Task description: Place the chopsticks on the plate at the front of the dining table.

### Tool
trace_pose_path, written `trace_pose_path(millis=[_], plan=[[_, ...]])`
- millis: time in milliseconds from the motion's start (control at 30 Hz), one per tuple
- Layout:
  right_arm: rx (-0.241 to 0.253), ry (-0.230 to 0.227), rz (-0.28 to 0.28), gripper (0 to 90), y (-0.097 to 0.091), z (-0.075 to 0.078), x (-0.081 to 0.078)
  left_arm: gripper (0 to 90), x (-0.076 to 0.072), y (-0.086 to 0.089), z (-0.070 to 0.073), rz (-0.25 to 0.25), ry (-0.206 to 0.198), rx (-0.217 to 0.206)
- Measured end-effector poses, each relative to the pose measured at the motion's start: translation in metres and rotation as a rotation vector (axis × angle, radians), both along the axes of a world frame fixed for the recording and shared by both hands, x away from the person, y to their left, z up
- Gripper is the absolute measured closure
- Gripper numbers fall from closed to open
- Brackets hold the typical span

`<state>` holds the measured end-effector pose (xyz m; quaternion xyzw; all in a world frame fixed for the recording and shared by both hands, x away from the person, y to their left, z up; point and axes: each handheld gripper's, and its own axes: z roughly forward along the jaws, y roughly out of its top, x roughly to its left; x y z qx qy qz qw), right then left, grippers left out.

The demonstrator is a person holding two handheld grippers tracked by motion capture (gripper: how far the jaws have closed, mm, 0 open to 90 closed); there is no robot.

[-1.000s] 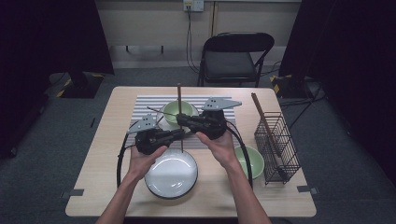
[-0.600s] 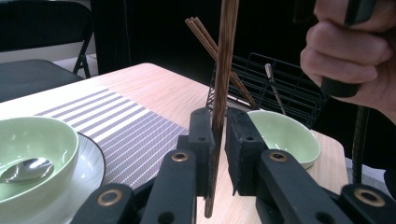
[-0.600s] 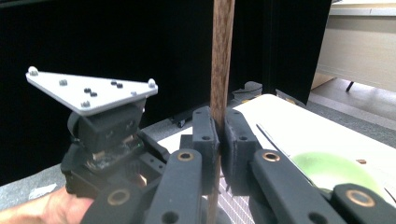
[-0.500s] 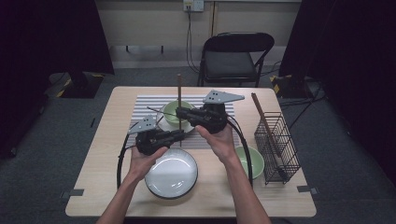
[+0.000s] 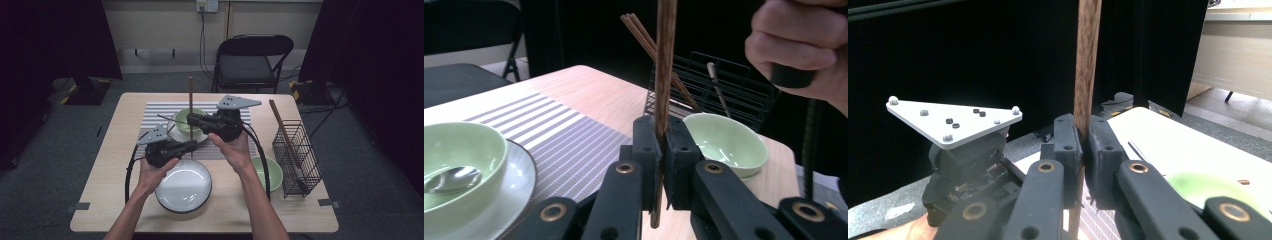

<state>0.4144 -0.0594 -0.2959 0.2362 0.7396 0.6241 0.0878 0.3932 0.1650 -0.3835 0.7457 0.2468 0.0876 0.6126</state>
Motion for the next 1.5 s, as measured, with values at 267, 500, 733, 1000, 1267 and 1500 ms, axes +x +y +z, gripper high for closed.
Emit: trace_pose_path(millis=[267, 500, 733, 1000, 1267, 1500], plan=[[-0.018, 0.005, -0.003, 62.1, 0.0, -0.002, 0.0, 85.9, -0.004, 0.002, 0.003, -0.019, -0.013, -0.004], [-0.025, 0.012, -0.039, 55.7, -0.005, -0.006, 0.003, 85.9, -0.007, 0.007, 0.002, -0.01, -0.007, 0.008], [-0.029, 0.023, -0.06, 48.7, -0.009, -0.012, 0.007, 85.8, -0.012, 0.013, -0.001, -0.006, 0.009, -0.007], [-0.033, 0.032, -0.071, 42.2, -0.01, -0.015, 0.01, 85.9, -0.014, 0.018, -0.002, 0.003, -0.003, 0.01], [-0.05, 0.027, -0.108, 32.7, -0.012, -0.019, 0.013, 85.9, -0.015, 0.022, -0.001, 0.011, 0.003, 0.003], [-0.066, 0.028, -0.124, 27.3, -0.014, -0.019, 0.015, 85.9, -0.014, 0.021, -0.003, -0.003, 0.01, -0.006]])
